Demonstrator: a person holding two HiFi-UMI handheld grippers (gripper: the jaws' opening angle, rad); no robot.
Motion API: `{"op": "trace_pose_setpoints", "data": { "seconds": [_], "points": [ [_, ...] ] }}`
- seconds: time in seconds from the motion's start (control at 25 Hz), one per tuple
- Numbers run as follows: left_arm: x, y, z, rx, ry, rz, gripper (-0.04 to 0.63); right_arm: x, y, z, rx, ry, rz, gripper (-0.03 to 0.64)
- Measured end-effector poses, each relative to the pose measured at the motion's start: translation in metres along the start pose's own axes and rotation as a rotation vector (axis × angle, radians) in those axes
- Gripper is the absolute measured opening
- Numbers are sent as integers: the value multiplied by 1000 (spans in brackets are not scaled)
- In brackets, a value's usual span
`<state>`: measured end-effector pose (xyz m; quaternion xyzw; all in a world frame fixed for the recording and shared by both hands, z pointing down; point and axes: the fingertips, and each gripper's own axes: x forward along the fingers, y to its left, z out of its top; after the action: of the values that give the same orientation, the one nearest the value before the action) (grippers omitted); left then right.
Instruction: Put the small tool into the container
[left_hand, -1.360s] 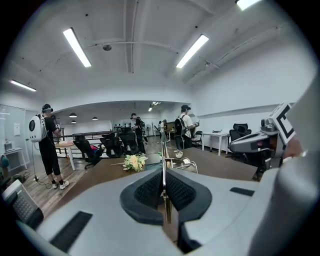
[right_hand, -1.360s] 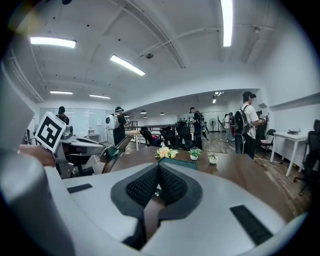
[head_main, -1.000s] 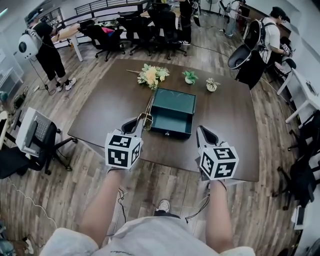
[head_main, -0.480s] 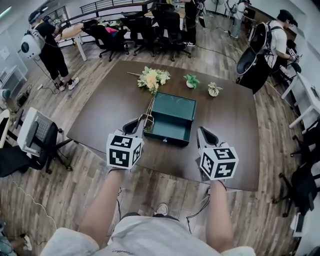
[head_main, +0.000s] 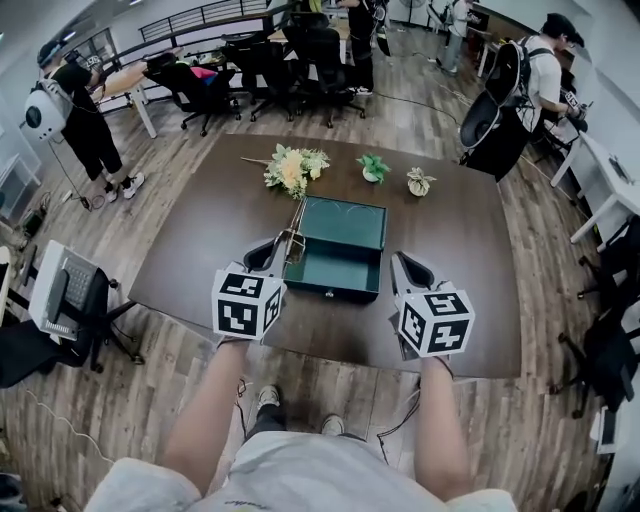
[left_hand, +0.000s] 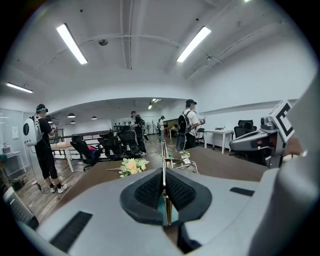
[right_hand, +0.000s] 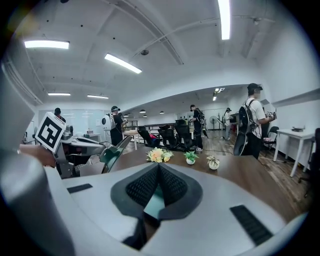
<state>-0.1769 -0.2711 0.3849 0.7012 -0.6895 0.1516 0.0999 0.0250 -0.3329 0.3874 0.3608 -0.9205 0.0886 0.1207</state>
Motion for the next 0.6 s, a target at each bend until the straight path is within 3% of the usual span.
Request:
{"op": "trace_pose_setpoints", "data": {
  "seconds": [0.6],
  "points": [
    [60,50,22,95,-36,-262,2,39,22,18,45,-21,-239,3]
  ]
}}
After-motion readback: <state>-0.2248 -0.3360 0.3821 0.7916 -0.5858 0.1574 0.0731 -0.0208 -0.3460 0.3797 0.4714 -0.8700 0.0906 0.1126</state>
